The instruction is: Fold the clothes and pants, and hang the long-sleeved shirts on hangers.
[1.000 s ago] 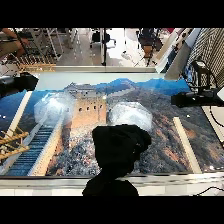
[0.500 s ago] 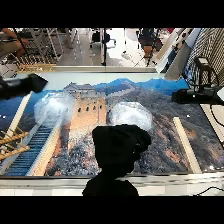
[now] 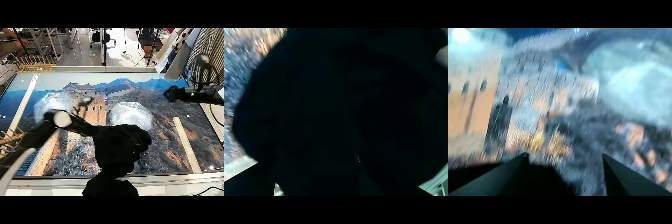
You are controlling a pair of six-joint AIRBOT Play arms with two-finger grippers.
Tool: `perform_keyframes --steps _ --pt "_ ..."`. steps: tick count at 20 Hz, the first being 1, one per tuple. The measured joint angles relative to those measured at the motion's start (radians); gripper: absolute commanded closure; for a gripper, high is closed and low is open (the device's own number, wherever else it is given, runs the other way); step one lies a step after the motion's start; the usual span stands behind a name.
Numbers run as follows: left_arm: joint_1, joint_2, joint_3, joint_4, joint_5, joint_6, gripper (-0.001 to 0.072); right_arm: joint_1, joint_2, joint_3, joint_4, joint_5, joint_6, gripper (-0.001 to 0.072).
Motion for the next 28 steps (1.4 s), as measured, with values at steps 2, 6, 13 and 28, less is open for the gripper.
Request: perform_keyframes --steps 2,6,13,28 --pt "-0.060 -0.062 -0.012 0.025 0.031 -0.063 0.0210 0.011 -0.005 -0.024 0.022 0.125 -0.005 0.0145" --pt "-0.112 -0.146 -0.021 0.056 0.063 -0.148 0.0691 0.092 -0.011 -0.159 0.079 0.240 -0.046 0.0146" --pt "-0.125 -0.027 -0.023 0.204 -0.015 -0.179 0.0691 0.333 -0.097 -0.355 0.262 0.104 -0.142 0.0147" --pt "-0.145 0.066 -0.027 0.274 -0.139 -0.159 0.0690 0.426 -0.299 -0.264 0.449 -0.130 -0.132 0.0363"
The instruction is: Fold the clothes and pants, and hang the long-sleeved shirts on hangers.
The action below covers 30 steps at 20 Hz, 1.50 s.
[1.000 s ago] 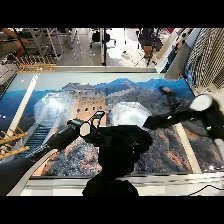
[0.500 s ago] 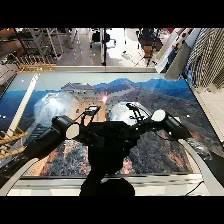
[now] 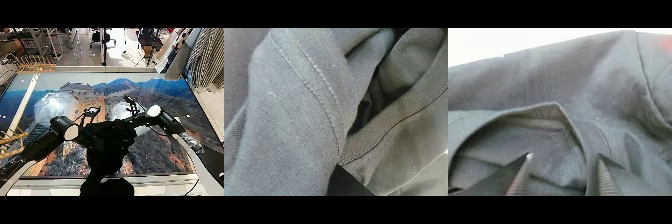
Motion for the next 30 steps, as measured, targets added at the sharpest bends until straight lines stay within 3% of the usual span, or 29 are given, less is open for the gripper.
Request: perform_keyframes --steps 1,3,5,11,15,19,20,22,23,26,30 --pt "0.000 0.000 0.000 0.001 -0.002 0.000 0.0690 0.006 -0.013 0.005 0.000 0.008 0.000 0.0436" --pt "0.000 0.000 0.000 0.002 -0.006 0.000 0.0690 0.023 -0.040 0.010 -0.026 0.023 0.000 0.0447" --pt "0.000 0.000 0.000 0.002 -0.009 0.000 0.0690 0.040 -0.060 0.015 -0.063 0.026 0.000 0.0681" --pt "0.032 0.010 0.020 -0.020 -0.026 0.055 0.0691 0.061 -0.063 0.129 -0.299 0.047 0.048 0.0695" --pt "0.145 0.031 0.145 -0.119 -0.047 0.229 0.0689 0.063 0.029 0.323 -0.529 0.061 0.099 0.0695" --pt "0.298 0.037 0.309 -0.295 -0.052 0.428 0.0689 0.064 0.183 0.480 -0.631 0.065 0.119 0.0693" --pt "0.329 0.037 0.333 -0.340 -0.054 0.476 0.0689 0.064 0.214 0.501 -0.631 0.070 0.122 0.0659" --pt "0.367 0.032 0.362 -0.399 -0.067 0.549 0.0689 0.064 0.242 0.524 -0.598 0.100 0.133 0.0227" --pt "0.379 0.026 0.371 -0.417 -0.079 0.578 0.0689 0.064 0.243 0.525 -0.557 0.122 0.140 0.0193" --pt "0.396 0.011 0.384 -0.454 -0.131 0.626 0.0689 0.069 0.206 0.460 -0.390 0.143 0.145 0.0193" --pt "0.404 -0.003 0.389 -0.470 -0.196 0.652 0.0689 0.097 0.104 0.335 -0.276 0.074 0.148 0.0193"
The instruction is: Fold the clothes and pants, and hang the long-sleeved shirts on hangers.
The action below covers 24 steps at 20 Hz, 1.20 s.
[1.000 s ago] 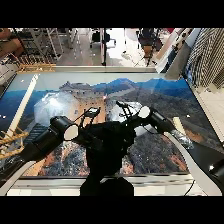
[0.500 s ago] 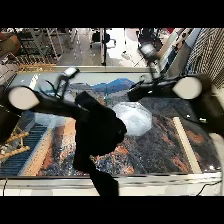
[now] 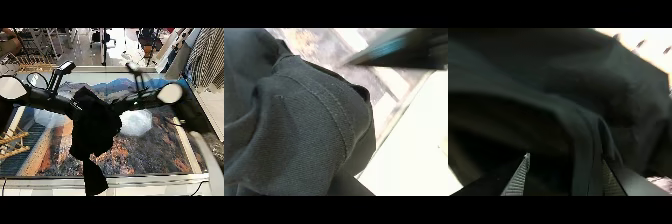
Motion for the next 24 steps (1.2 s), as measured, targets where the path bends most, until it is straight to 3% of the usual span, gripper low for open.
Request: perform_keyframes --steps 1,2,3,4,10,14,19,21,22,23,24 --pt "0.001 -0.002 0.001 -0.001 -0.010 0.002 0.0689 0.010 -0.035 -0.019 0.018 -0.014 -0.003 0.0201" --pt "0.002 -0.003 0.001 -0.003 -0.015 0.005 0.0688 0.019 -0.071 -0.034 0.035 -0.028 -0.010 0.0263" --pt "0.002 -0.005 0.001 -0.005 -0.019 0.007 0.0689 0.026 -0.102 -0.043 0.047 -0.038 -0.017 0.0514" --pt "0.002 -0.007 0.001 -0.006 -0.025 0.008 0.0689 0.033 -0.131 -0.051 0.056 -0.052 -0.023 0.0659" --pt "0.002 -0.049 0.002 0.029 -0.032 0.011 0.0688 0.005 -0.119 -0.043 0.013 -0.091 -0.030 0.0692" --pt "0.003 -0.113 0.002 0.048 -0.032 -0.012 0.0689 -0.022 0.004 0.042 -0.099 0.019 0.043 0.0692" --pt "0.005 -0.147 0.002 -0.094 0.014 -0.018 0.0689 -0.030 0.106 0.203 -0.232 0.117 0.115 0.0692" --pt "0.006 -0.154 0.002 -0.132 0.050 -0.010 0.0690 -0.032 0.102 0.234 -0.275 0.100 0.125 0.0683" --pt "0.006 -0.159 0.002 -0.145 0.071 -0.008 0.0690 -0.032 0.087 0.244 -0.286 0.085 0.129 0.0510" --pt "0.006 -0.166 0.002 -0.157 0.090 -0.008 0.0690 -0.032 0.064 0.251 -0.291 0.077 0.134 0.0256" --pt "0.006 -0.174 0.002 -0.165 0.108 -0.009 0.0690 -0.031 0.032 0.256 -0.285 0.072 0.135 0.0173"
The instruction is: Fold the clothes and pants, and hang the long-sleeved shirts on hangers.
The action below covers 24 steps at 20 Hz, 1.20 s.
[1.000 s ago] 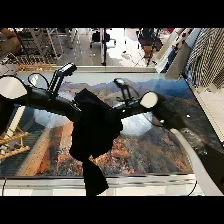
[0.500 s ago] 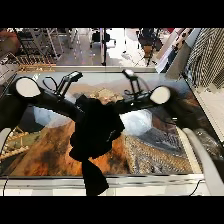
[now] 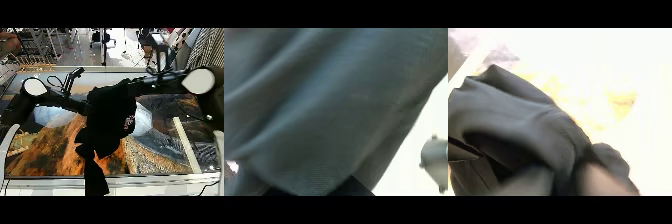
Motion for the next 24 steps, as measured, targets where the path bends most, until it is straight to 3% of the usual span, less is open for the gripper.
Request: perform_keyframes --steps 4,9,14,15,17,18,19,21,22,24 --pt "0.000 -0.026 0.000 -0.024 0.036 -0.006 0.0690 0.000 -0.101 -0.010 0.028 0.064 0.043 0.0174" --pt "0.000 -0.035 0.000 -0.035 0.040 -0.010 0.0690 -0.002 -0.100 -0.099 -0.018 0.145 0.149 0.0173" --pt "0.000 -0.037 0.000 -0.037 0.003 -0.010 0.0690 -0.002 -0.116 -0.227 -0.028 0.014 0.334 0.0211" --pt "0.000 -0.037 0.000 -0.037 -0.004 -0.010 0.0690 -0.002 -0.133 -0.246 -0.028 -0.024 0.368 0.0249" --pt "0.000 -0.037 0.000 -0.037 -0.015 -0.010 0.0690 0.000 -0.177 -0.269 -0.022 -0.064 0.414 0.0517" --pt "0.000 -0.037 0.000 -0.037 -0.018 -0.010 0.0690 0.000 -0.197 -0.277 -0.021 -0.066 0.430 0.0566" --pt "0.000 -0.038 0.000 -0.037 -0.021 -0.010 0.0690 0.000 -0.214 -0.282 -0.022 -0.066 0.433 0.0662" --pt "0.000 -0.040 -0.001 -0.036 -0.024 -0.010 0.0682 0.000 -0.222 -0.288 -0.037 -0.050 0.414 0.0692" --pt "0.000 -0.040 -0.004 -0.033 -0.024 -0.010 0.0554 -0.001 -0.212 -0.289 -0.045 -0.035 0.392 0.0692" --pt "0.000 -0.041 -0.024 -0.011 -0.043 -0.028 0.0122 0.001 -0.160 -0.291 -0.068 -0.005 0.339 0.0692"
